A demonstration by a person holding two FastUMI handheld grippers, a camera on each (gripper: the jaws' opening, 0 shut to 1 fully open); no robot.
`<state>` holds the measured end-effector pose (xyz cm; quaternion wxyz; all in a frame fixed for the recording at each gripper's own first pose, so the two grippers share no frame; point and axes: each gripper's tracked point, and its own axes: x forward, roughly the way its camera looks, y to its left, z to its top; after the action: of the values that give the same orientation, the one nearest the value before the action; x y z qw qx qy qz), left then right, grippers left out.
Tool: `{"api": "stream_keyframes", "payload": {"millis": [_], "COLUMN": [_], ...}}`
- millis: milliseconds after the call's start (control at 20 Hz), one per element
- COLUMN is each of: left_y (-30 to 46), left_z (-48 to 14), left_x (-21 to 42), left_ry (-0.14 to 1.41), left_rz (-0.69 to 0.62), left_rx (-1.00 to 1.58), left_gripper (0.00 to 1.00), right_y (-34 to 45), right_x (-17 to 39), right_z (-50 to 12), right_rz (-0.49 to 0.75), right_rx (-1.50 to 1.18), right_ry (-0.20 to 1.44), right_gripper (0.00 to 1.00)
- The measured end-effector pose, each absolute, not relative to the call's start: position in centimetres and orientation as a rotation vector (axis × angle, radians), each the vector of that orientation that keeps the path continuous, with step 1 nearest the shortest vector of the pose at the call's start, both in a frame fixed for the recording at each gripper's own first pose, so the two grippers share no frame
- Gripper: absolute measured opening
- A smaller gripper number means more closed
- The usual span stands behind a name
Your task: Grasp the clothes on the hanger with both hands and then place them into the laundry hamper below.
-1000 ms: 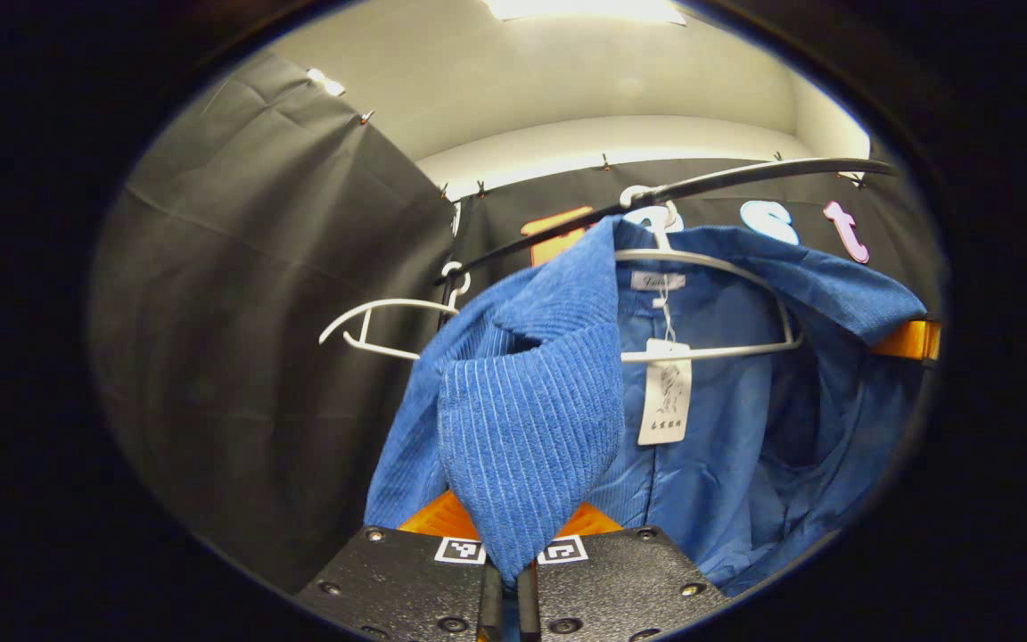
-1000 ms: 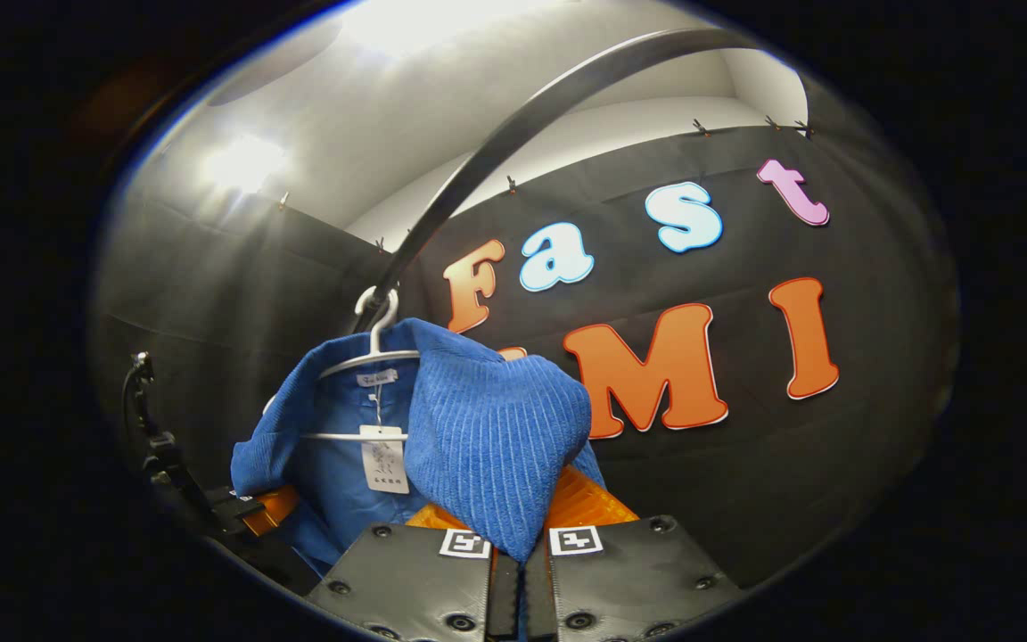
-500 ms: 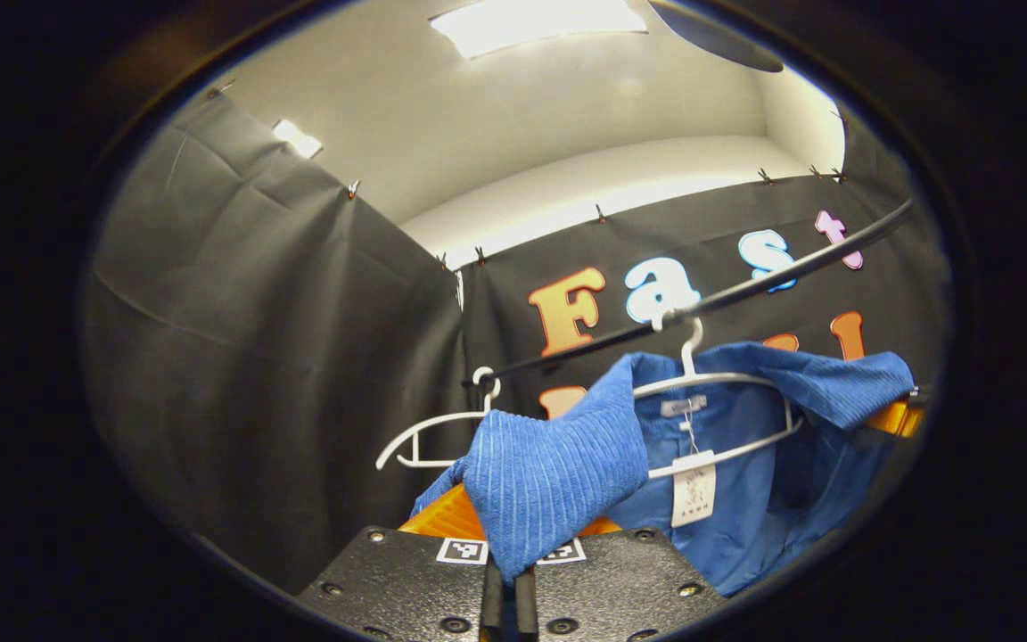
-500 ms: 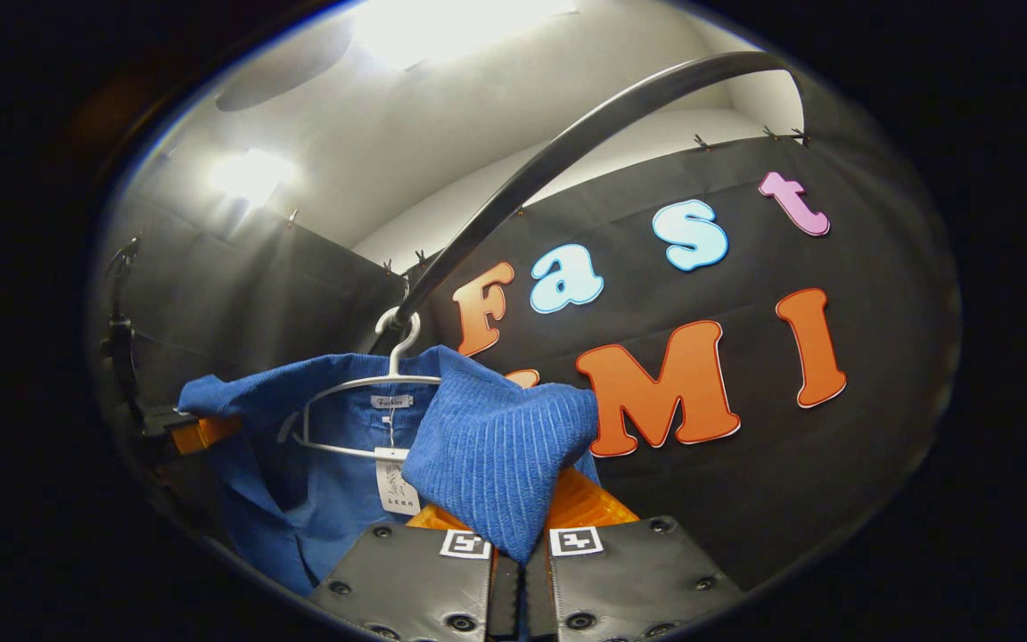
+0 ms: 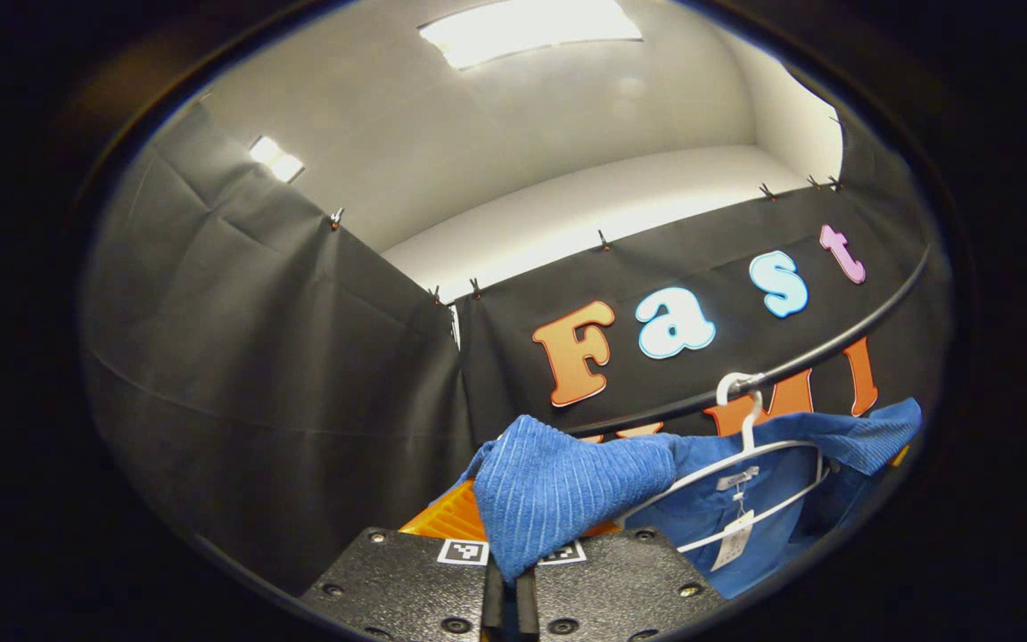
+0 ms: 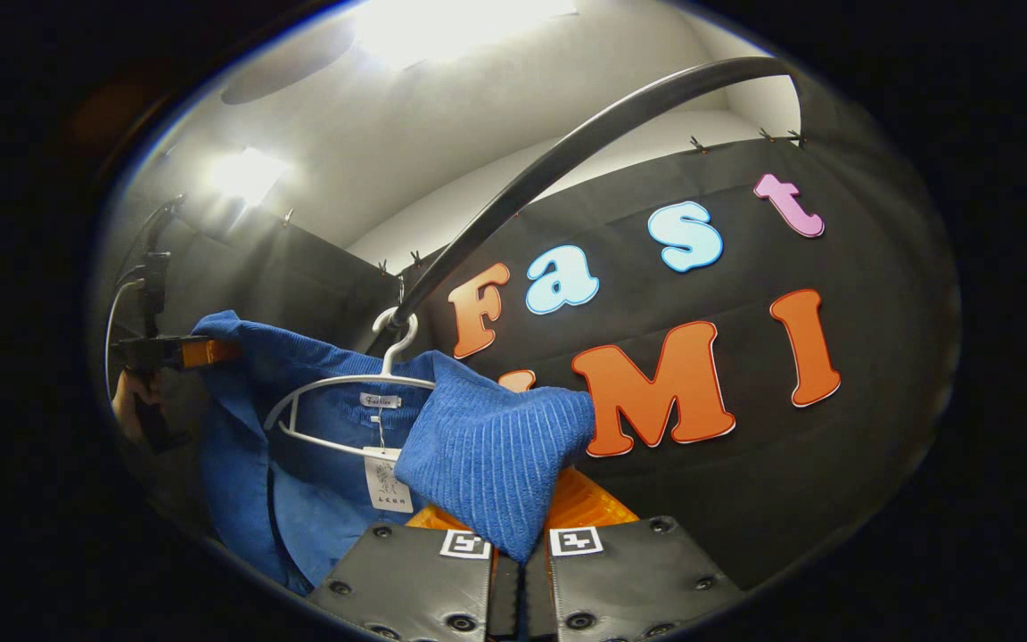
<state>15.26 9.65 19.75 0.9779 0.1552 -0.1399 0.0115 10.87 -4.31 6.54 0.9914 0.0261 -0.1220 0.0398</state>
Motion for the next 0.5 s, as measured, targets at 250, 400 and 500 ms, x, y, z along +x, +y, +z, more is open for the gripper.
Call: {"api": "stream_keyframes", "payload": {"millis": [250,400,500], "left_y": [15.7,17.6,18.0], "left_z": [16.9,14.2,11.9], "left_x": [18.7,20.3,21.1], "left_ry": [-0.18,-0.125,-0.091], "left_rz": [0.058,0.069,0.065], "left_rx": [0.338,0.252,0.202], "left_gripper": [0.07,0.07,0.07], "right_y": [-5.9,-6.8,-6.8], "right_x": [10.7,11.2,11.1], "right_z": [7.0,7.0,7.0], "right_rz": [0.038,0.01,0.004], "right_rx": [0.044,0.042,0.045], "right_ry": [-0.254,-0.252,-0.25], "right_gripper": [0.17,0.17,0.17]}}
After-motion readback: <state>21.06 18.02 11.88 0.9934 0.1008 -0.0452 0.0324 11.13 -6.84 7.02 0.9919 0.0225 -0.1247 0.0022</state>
